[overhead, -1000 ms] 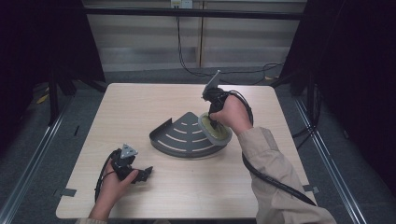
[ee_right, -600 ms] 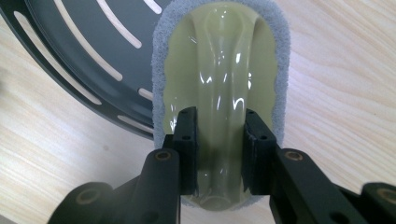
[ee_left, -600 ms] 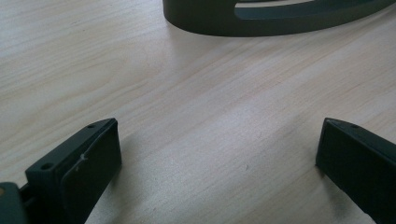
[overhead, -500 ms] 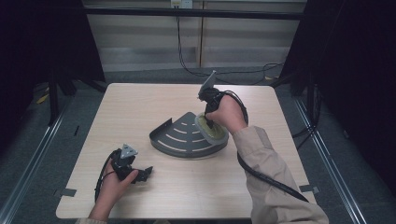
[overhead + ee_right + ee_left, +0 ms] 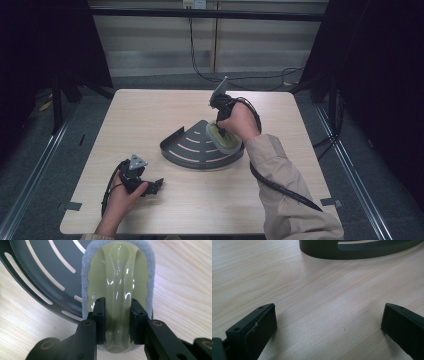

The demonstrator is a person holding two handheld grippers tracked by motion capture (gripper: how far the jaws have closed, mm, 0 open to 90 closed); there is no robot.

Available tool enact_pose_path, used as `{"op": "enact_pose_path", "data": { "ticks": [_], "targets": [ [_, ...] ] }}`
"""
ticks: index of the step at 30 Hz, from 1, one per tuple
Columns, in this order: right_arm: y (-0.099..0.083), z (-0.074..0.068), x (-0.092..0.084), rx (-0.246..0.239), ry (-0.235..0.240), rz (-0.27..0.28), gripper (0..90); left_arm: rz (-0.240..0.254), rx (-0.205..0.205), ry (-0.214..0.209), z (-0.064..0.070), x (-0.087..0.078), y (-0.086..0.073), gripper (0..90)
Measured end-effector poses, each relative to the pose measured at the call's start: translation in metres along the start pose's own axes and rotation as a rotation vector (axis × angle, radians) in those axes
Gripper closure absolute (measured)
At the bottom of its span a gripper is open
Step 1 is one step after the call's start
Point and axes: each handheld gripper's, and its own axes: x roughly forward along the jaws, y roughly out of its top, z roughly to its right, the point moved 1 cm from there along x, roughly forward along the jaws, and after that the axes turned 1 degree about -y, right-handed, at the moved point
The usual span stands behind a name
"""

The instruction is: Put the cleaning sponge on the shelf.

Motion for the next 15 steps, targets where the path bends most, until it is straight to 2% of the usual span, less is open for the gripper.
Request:
{"op": "enact_pose_path", "data": {
  "ticks": [15],
  "targets": [
    [0.0081, -0.0048, 0.0065, -0.022, -0.006, 0.006, 71.4, 0.0, -0.002, -0.003, 0.0001, 0.0001, 0.0, 0.0]
  ]
}}
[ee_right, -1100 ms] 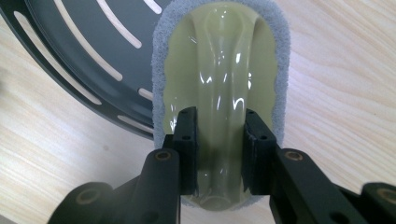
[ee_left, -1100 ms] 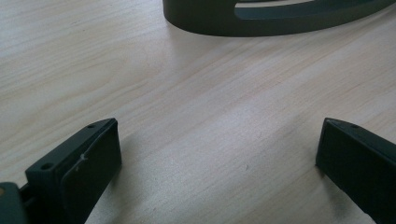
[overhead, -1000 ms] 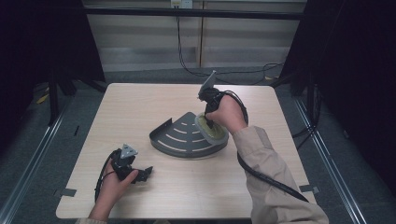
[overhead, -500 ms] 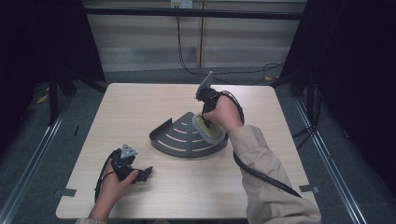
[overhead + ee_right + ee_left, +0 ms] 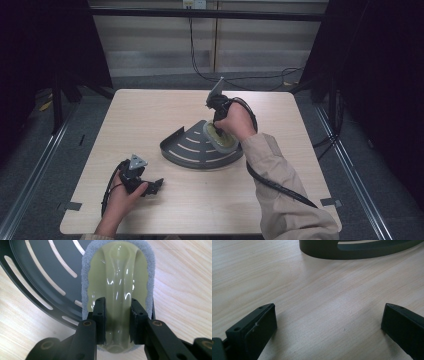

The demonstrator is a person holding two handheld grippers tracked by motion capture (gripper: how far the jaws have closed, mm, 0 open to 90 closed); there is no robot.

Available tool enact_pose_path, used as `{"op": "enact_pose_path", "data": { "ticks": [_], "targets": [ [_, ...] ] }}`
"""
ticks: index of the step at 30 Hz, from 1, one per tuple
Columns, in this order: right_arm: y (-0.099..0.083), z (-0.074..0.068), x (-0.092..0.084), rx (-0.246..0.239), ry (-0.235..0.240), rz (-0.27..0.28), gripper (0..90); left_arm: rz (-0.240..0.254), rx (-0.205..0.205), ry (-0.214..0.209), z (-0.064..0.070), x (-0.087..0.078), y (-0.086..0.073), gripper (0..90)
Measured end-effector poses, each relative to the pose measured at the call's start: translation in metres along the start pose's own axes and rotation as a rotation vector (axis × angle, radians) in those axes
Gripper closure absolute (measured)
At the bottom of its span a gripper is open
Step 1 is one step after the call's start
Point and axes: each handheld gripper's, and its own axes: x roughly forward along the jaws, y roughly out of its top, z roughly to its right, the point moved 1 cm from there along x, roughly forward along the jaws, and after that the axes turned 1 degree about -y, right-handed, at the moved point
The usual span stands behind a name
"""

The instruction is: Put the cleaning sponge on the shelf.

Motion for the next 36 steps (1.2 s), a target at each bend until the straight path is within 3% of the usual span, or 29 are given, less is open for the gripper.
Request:
{"op": "enact_pose_path", "data": {
  "ticks": [36],
  "targets": [
    [0.001, 0.001, 0.029, -0.023, 0.007, -0.031, 71.4, 0.0, 0.0, 0.001, 0.0, 0.0, 0.0, 0.0]
  ]
}}
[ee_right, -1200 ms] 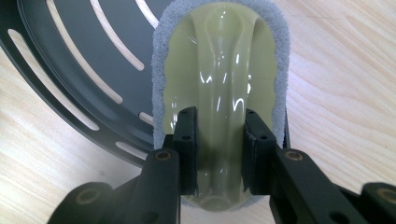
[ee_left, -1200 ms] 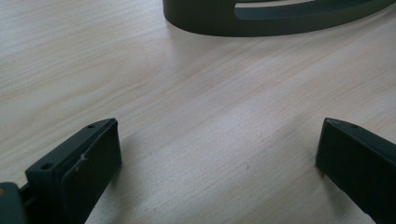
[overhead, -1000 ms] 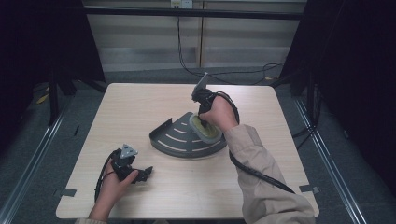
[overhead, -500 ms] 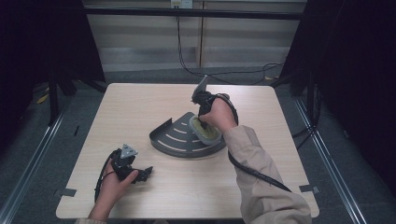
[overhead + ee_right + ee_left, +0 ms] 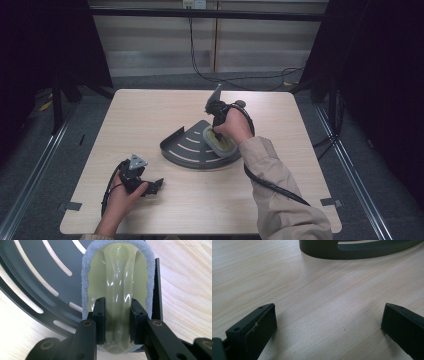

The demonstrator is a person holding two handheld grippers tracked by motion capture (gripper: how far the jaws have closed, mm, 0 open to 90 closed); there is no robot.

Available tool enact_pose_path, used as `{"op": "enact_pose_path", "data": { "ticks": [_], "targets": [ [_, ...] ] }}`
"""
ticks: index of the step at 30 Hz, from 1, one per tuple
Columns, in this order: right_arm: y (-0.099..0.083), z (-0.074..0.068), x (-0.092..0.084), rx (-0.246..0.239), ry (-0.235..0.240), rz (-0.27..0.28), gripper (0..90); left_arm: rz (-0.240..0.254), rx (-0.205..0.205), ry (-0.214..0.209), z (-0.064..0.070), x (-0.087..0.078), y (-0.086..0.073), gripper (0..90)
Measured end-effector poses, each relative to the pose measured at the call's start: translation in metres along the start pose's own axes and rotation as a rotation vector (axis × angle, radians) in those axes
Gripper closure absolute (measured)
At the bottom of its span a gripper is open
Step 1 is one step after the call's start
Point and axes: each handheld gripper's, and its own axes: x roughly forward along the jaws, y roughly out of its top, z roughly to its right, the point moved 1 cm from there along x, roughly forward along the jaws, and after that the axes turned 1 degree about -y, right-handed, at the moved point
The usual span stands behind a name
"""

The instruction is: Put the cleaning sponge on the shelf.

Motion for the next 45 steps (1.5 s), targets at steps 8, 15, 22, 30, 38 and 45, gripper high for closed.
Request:
{"op": "enact_pose_path", "data": {
  "ticks": [8, 15, 22, 30, 38, 45],
  "targets": [
    [-0.002, 0.003, 0.005, -0.008, -0.004, -0.003, 71.3, -0.001, 0.003, 0.001, 0.0, 0.0, 0.0, 0.0],
    [-0.004, 0.006, 0.011, -0.013, -0.001, -0.006, 71.3, 0.001, 0.002, 0.002, 0.0, 0.0, 0.0, 0.0],
    [-0.005, 0.007, 0.014, -0.023, -0.002, -0.006, 71.3, 0.002, -0.002, 0.003, 0.0, 0.0, 0.0, 0.0],
    [-0.005, 0.008, 0.018, -0.031, -0.007, -0.012, 71.3, 0.003, -0.003, 0.002, 0.0, 0.0, 0.0, 0.0],
    [-0.005, 0.008, 0.02, -0.032, -0.008, -0.014, 71.3, 0.003, -0.003, 0.003, 0.0, 0.0, 0.0, 0.0],
    [-0.004, 0.008, 0.022, -0.031, -0.007, -0.014, 71.3, 0.002, -0.002, 0.003, 0.0, 0.0, 0.0, 0.0]
  ]
}}
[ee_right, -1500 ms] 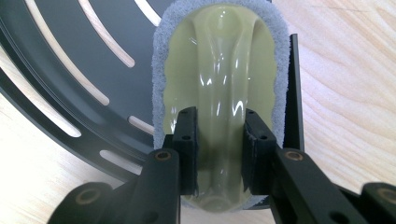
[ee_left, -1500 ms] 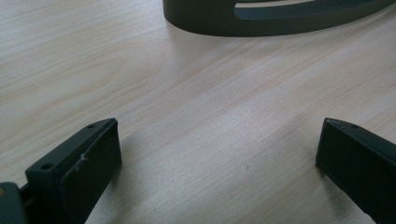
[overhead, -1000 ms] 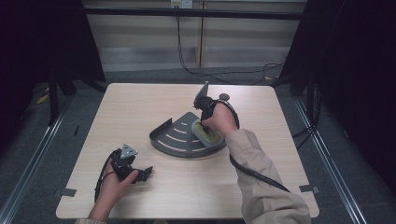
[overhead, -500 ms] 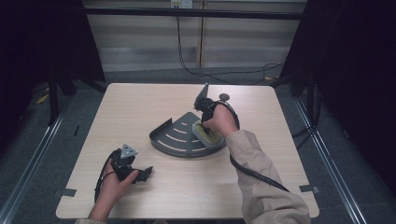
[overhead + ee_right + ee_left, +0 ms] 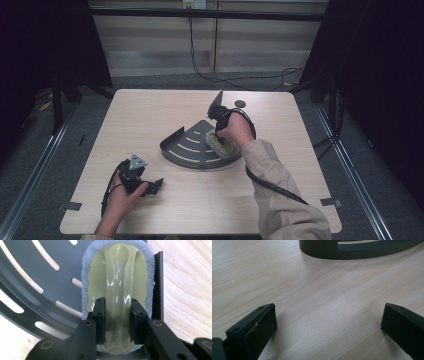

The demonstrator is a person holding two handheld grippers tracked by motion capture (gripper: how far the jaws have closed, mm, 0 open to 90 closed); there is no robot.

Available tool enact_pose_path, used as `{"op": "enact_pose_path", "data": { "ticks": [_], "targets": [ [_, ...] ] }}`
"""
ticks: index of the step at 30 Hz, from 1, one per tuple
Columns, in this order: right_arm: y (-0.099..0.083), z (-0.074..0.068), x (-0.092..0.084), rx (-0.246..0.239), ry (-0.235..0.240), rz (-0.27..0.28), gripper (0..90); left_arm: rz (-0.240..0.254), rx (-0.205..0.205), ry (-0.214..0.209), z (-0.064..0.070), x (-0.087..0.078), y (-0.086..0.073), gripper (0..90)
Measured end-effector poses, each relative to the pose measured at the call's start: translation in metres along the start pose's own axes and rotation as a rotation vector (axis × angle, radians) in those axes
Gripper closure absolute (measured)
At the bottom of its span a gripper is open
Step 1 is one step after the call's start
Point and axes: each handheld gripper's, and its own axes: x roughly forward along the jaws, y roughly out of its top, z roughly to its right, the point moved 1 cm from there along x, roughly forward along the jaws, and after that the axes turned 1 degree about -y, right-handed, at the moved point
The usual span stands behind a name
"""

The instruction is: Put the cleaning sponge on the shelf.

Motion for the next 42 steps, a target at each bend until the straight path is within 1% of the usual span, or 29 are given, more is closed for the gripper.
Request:
{"op": "enact_pose_path", "data": {
  "ticks": [5, 11, 16, 20, 25, 31, 35, 38, 42],
  "targets": [
    [-0.0005, 0.0012, 0.0015, -0.013, 0.0, 0.004, 71.3, 0.0, 0.002, 0.002, 0.0, -0.0002, -0.0001, 0.0],
    [-0.001, 0.0019, 0.004, -0.01, 0.0, 0.001, 71.3, 0.0, 0.002, 0.002, 0.0, -0.0002, -0.0001, 0.0],
    [-0.0013, 0.003, 0.0053, -0.024, -0.003, 0.004, 71.2, 0.0, 0.002, 0.002, 0.0, -0.0002, -0.0001, 0.0],
    [-0.0016, 0.0028, 0.0055, -0.023, -0.003, 0.001, 71.2, 0.0, 0.002, 0.002, 0.0, -0.0002, -0.0001, 0.0],
    [-0.0023, 0.0032, 0.0063, -0.043, -0.011, -0.002, 71.2, 0.0, 0.002, 0.002, 0.0001, -0.0002, -0.0001, 0.0],
    [-0.003, 0.0038, 0.0062, -0.045, -0.013, 0.0, 71.2, 0.0, 0.002, 0.002, 0.0001, -0.0002, -0.0001, 0.0],
    [-0.0043, 0.005, 0.0074, -0.057, -0.016, 0.005, 71.1, 0.0, 0.002, 0.002, 0.0001, -0.0002, -0.0001, 0.0],
    [-0.0045, 0.0049, 0.0066, -0.043, -0.012, 0.0, 71.1, 0.0, 0.002, 0.002, 0.0001, -0.0002, -0.0001, 0.0],
    [-0.0057, 0.0059, 0.0064, -0.044, -0.012, -0.003, 71.1, 0.001, 0.001, 0.002, 0.0001, -0.0002, -0.0001, 0.0]
  ]
}}
